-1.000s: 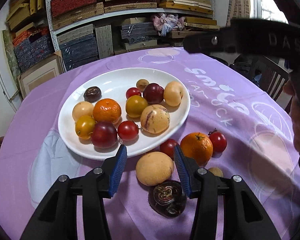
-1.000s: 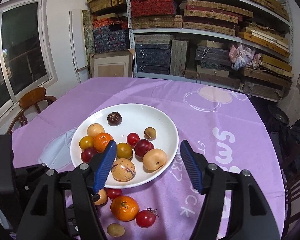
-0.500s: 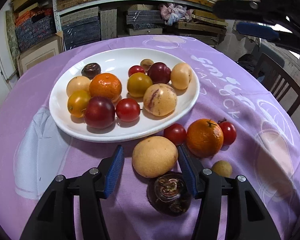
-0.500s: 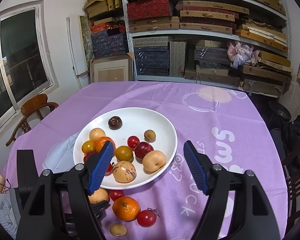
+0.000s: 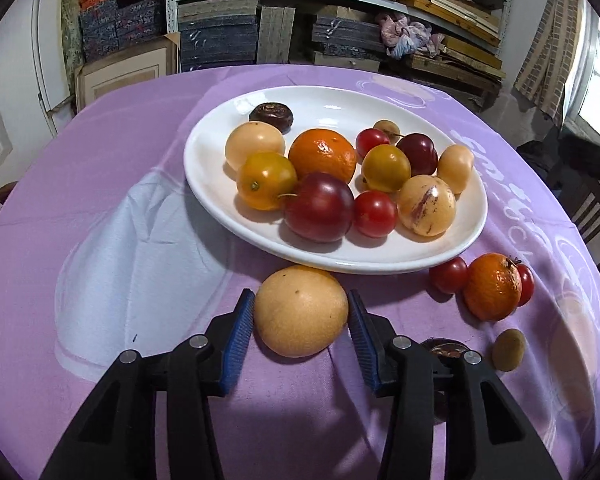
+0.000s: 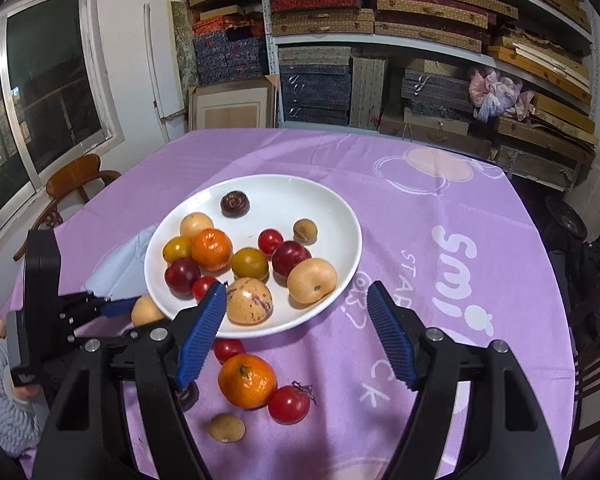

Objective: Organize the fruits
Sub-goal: 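Close the left tool around the large tan round fruit, then close the right tool around the orange tangerine while the left tool holds the tan fruit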

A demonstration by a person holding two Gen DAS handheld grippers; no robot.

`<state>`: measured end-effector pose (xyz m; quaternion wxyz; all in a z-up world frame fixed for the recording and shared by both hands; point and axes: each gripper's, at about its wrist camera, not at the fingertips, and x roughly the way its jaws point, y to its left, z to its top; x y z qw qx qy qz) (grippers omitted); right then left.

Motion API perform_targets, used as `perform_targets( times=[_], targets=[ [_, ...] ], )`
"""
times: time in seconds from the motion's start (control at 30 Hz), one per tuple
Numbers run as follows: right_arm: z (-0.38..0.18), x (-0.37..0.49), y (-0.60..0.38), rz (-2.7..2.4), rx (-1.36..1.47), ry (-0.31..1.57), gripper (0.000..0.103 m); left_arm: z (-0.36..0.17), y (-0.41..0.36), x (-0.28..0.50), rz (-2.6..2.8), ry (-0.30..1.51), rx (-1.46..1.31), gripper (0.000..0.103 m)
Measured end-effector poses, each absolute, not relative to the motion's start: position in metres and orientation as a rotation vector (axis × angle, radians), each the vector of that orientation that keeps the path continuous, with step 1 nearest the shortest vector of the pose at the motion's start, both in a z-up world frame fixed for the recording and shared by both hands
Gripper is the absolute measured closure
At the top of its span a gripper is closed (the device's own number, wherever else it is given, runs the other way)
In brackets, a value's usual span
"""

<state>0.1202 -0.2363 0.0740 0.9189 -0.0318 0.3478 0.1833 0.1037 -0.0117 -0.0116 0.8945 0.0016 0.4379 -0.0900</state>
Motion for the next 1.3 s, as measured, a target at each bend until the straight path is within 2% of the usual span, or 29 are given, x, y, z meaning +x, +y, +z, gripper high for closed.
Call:
perform_targets(
  times=[0.23, 0.33, 0.4, 0.47, 1.0, 1.3],
  targets=[
    [0.034, 0.093, -0.214, 0.628, -0.277, 0.797, 0.033, -0.011, -0.019, 0.101, -0.162, 0.885, 0.061, 0.056],
    [0.025, 0.094, -0.208, 0.645, -0.284, 0.814, 0.038, -0.011, -0.018, 0.102, -0.162, 0.884, 0.061, 0.056],
    [0.015, 0.098, -0.207, 0.653, -0.287, 0.841, 0.048, -0.011, -0.018, 0.102, -0.163, 0.885, 0.062, 0.056],
    [0.009, 0.100, -0.203, 0.665, -0.299, 0.857, 0.052, -0.011, -0.019, 0.102, -0.163, 0.885, 0.061, 0.056],
    [-0.008, 0.112, -0.190, 0.608, -0.350, 0.855, 0.053, -0.013, -0.020, 0.103, -0.162, 0.887, 0.072, 0.055],
    [-0.016, 0.100, -0.171, 0.572, -0.503, 0.825, 0.057, -0.014, -0.021, 0.103, -0.162, 0.888, 0.074, 0.055]
  ],
)
